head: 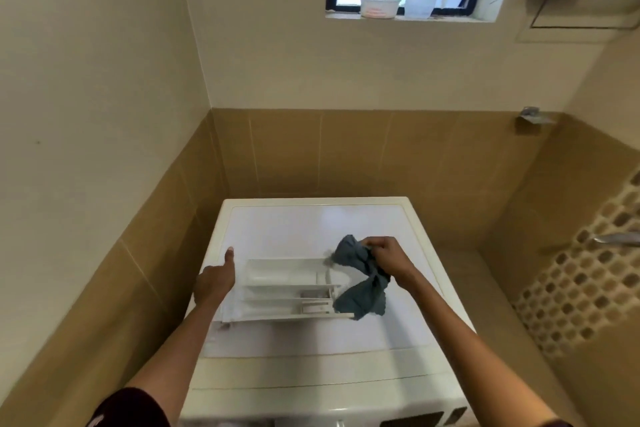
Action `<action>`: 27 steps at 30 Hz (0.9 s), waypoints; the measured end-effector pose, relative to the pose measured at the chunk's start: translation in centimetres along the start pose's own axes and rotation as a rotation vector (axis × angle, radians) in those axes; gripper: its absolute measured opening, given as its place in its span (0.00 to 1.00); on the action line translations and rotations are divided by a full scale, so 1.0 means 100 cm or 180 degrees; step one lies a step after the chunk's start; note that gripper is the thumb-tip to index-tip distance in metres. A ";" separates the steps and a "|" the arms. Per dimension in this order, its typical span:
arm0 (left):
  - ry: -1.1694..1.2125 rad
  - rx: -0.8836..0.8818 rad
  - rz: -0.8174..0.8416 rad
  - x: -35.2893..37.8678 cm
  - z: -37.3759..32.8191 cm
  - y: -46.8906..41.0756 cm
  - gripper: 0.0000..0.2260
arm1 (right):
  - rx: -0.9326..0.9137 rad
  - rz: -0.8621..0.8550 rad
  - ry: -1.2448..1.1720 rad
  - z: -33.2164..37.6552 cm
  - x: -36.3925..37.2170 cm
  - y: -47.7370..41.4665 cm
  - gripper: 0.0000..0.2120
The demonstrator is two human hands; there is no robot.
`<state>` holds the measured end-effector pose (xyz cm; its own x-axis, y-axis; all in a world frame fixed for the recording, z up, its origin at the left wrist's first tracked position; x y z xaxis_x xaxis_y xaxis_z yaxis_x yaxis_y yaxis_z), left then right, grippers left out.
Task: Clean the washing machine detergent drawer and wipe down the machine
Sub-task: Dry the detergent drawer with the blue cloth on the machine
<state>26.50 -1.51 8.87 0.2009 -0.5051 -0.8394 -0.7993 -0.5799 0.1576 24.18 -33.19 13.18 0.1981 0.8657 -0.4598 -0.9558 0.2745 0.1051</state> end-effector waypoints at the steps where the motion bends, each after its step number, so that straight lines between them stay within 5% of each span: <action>1: -0.0044 0.0008 -0.0023 0.000 -0.001 -0.002 0.35 | 0.0135 0.0023 -0.0396 0.000 -0.006 0.004 0.18; 5: -0.0344 0.0030 -0.0339 -0.003 -0.007 -0.001 0.33 | 0.0378 0.0209 -0.1251 0.000 -0.018 0.016 0.18; 9: -0.0093 0.1096 -0.0814 -0.016 -0.054 0.028 0.27 | 0.0431 0.0267 -0.1898 0.012 -0.029 0.026 0.18; 13: 0.1380 0.1846 0.0423 -0.021 -0.112 0.078 0.17 | 0.0516 0.0339 -0.2604 0.027 -0.039 0.034 0.21; 20: 0.2157 0.1742 0.2888 -0.039 -0.161 0.162 0.17 | 0.0215 0.0777 -0.3438 0.063 -0.056 0.074 0.24; 27: 0.3294 0.1672 0.3142 -0.056 -0.173 0.193 0.06 | 0.0049 0.0443 -0.3410 0.067 -0.083 0.105 0.24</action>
<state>19.78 -20.93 25.56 -0.3997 -0.8834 0.2448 -0.9068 0.4201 0.0353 13.95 -34.67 23.94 0.1819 0.8035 0.5668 -0.9833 0.1442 0.1112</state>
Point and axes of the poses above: each hand's wrist, its own y-axis away from the middle knuckle, its own x-axis out of the palm, z = x × y, the point moved 2 cm from there along -y, towards the middle knuckle, and after that the axes turned 13 degrees about -z, right-handed, at the moved point
